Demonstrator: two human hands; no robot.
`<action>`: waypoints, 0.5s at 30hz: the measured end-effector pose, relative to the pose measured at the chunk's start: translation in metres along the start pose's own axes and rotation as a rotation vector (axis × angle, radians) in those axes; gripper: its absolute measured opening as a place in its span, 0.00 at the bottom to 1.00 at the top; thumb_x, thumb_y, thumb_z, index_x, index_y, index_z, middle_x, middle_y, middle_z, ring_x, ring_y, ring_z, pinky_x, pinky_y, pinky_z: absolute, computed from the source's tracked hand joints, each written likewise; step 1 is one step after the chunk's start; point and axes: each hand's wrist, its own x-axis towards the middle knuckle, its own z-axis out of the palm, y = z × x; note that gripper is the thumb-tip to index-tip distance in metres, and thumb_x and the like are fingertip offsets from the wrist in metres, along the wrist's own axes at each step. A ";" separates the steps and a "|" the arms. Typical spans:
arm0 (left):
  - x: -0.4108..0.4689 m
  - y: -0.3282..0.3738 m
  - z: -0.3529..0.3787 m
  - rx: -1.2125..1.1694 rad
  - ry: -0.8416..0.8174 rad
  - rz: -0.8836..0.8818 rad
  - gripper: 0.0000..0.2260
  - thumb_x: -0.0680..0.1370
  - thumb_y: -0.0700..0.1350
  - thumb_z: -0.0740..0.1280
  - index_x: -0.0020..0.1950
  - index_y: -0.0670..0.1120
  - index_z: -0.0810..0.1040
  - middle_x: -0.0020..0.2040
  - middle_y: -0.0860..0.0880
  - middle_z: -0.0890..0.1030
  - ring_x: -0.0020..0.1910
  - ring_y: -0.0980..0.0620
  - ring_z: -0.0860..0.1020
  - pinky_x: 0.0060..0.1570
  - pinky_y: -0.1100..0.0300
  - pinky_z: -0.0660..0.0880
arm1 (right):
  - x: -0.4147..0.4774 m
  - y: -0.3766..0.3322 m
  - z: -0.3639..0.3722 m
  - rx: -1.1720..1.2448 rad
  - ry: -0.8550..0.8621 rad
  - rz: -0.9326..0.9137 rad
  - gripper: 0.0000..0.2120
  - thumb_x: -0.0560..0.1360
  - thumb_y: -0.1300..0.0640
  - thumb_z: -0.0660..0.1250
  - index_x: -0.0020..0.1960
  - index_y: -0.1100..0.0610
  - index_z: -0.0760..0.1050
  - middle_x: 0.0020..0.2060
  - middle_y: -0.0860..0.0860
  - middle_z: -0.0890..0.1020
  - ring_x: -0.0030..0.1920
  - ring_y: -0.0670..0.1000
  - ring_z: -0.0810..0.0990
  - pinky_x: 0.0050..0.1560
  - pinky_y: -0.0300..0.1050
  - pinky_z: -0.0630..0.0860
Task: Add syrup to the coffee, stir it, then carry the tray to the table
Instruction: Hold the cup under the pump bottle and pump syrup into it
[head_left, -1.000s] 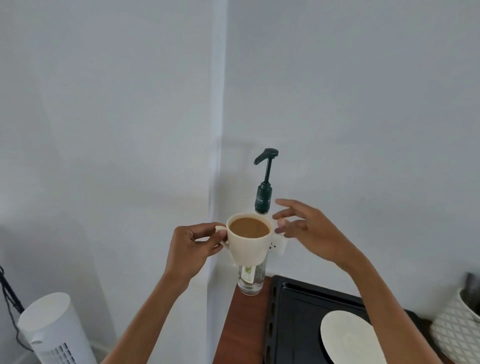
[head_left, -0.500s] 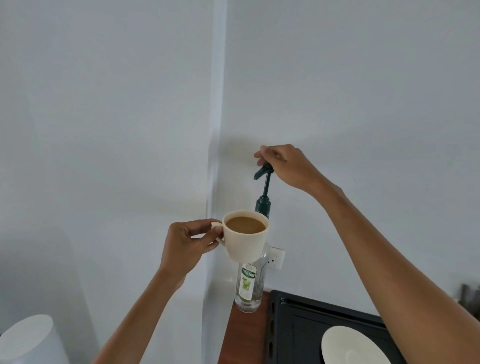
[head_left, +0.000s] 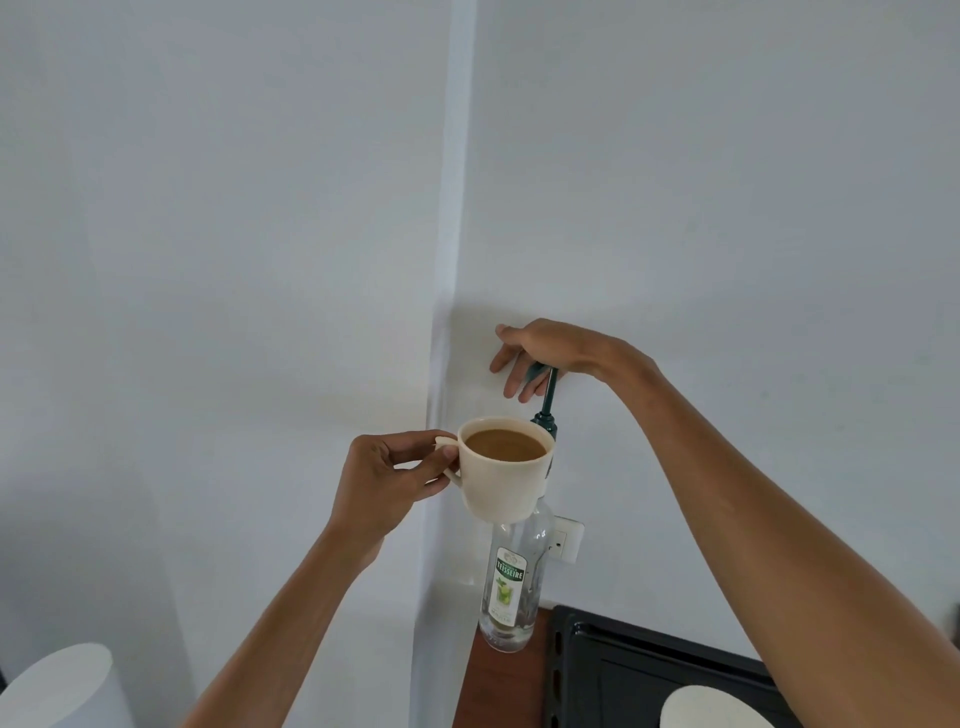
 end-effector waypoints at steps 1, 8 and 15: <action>0.001 0.001 0.000 -0.007 0.000 -0.001 0.06 0.77 0.37 0.74 0.52 0.42 0.90 0.46 0.43 0.90 0.48 0.46 0.88 0.49 0.56 0.85 | 0.000 0.002 0.000 0.001 0.001 -0.004 0.29 0.86 0.42 0.49 0.63 0.61 0.81 0.51 0.61 0.88 0.53 0.62 0.87 0.60 0.52 0.80; 0.004 0.009 0.001 -0.032 -0.031 0.025 0.08 0.77 0.37 0.74 0.48 0.49 0.91 0.46 0.44 0.90 0.47 0.46 0.89 0.49 0.58 0.85 | 0.002 0.008 0.000 0.014 0.006 -0.060 0.28 0.84 0.39 0.52 0.60 0.57 0.82 0.48 0.59 0.89 0.50 0.60 0.88 0.62 0.55 0.80; 0.012 0.016 0.005 -0.055 -0.026 0.040 0.06 0.76 0.38 0.75 0.49 0.47 0.90 0.46 0.44 0.90 0.47 0.45 0.89 0.47 0.59 0.85 | 0.002 0.009 0.003 0.001 0.054 -0.089 0.27 0.84 0.38 0.52 0.57 0.54 0.84 0.45 0.59 0.89 0.49 0.59 0.88 0.65 0.60 0.78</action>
